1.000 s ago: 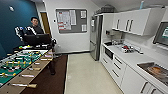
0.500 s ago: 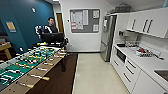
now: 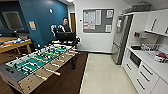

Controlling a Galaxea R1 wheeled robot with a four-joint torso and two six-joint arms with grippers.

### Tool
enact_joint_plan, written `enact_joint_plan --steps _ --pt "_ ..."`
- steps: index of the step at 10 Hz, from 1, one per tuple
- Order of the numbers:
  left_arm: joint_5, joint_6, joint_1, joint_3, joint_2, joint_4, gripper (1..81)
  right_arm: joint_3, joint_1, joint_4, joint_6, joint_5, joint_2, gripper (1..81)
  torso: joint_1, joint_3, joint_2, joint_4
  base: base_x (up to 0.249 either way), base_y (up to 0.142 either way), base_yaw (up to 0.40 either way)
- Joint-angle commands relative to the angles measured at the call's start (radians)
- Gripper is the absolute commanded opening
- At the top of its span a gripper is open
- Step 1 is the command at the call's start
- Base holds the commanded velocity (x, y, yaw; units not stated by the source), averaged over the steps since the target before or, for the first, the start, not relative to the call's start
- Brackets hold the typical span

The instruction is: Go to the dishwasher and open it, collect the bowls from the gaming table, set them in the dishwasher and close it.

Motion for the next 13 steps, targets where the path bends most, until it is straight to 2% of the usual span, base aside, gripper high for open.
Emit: enact_joint_plan --steps 1,13 --pt "0.051 0.001 -0.035 0.026 -0.015 -0.004 81.1 0.024 0.041 -0.016 -0.001 -0.044 -0.008 81.1 0.0 0.0 0.0 0.0 0.0 0.0 0.335" --pt "0.051 0.001 -0.036 0.009 -0.009 -0.004 81.1 0.023 0.048 -0.018 -0.003 -0.041 -0.008 81.1 0.0 0.0 0.0 0.0 0.0 0.0 0.335"
